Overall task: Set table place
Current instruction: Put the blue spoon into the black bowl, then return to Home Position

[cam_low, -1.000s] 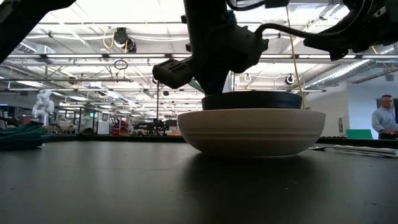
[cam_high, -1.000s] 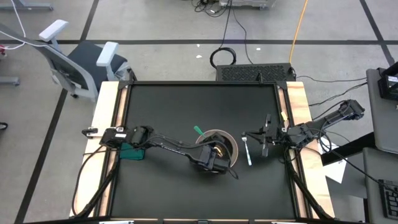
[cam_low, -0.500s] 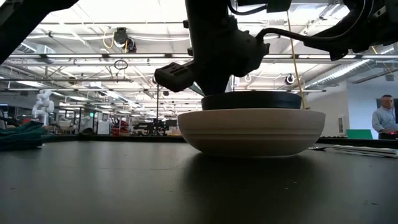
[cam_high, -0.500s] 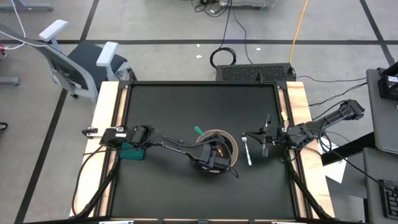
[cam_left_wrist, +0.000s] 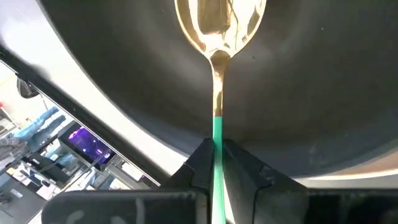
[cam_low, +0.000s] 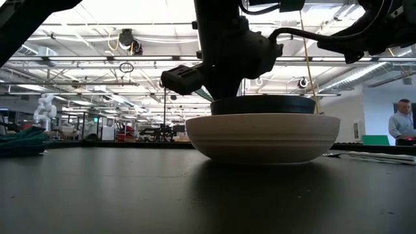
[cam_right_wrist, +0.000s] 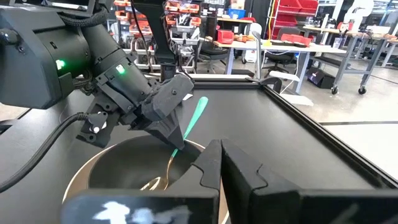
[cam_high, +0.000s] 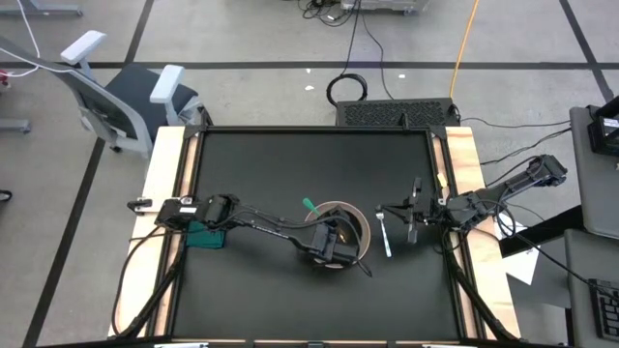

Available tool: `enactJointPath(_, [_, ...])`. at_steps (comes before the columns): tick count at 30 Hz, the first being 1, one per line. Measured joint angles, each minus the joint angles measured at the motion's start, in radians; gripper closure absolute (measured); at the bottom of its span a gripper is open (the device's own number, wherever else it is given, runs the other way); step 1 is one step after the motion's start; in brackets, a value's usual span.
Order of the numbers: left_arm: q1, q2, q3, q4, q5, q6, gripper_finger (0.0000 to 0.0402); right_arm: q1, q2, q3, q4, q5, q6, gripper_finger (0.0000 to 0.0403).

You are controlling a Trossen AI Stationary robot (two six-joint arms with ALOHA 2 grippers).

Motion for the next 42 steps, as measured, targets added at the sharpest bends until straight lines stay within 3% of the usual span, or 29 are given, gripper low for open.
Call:
enactJointPath(6, [-0.001, 0.0, 0.0, -0.001, 0.059, 0.032, 0.0384, 0.0, 0.0, 0.0, 0.0, 0.0, 0.0, 0.0403])
enactJointPath(11, [-0.001, 0.0, 0.0, -0.001, 0.049, 0.046, 0.0396, 0.0, 0.0, 0.0, 0.0, 0.0, 0.0, 0.0403])
enactJointPath(17, [0.0, 0.0, 0.001, 0.0, 0.045, 0.058, 0.0377, 0.0, 0.0, 0.0, 0.0, 0.0, 0.0, 0.0403])
enactJointPath(24, [0.0, 0.0, 0.001, -0.001, 0.044, 0.053, 0.0398, 0.0, 0.0, 0.0, 0.0, 0.0, 0.0, 0.0403])
enactJointPath(42, [-0.023, 0.0, 0.001, -0.001, 0.044, 0.033, 0.0311, 0.0, 0.0, 0.0, 0.0, 0.0, 0.01, 0.0403])
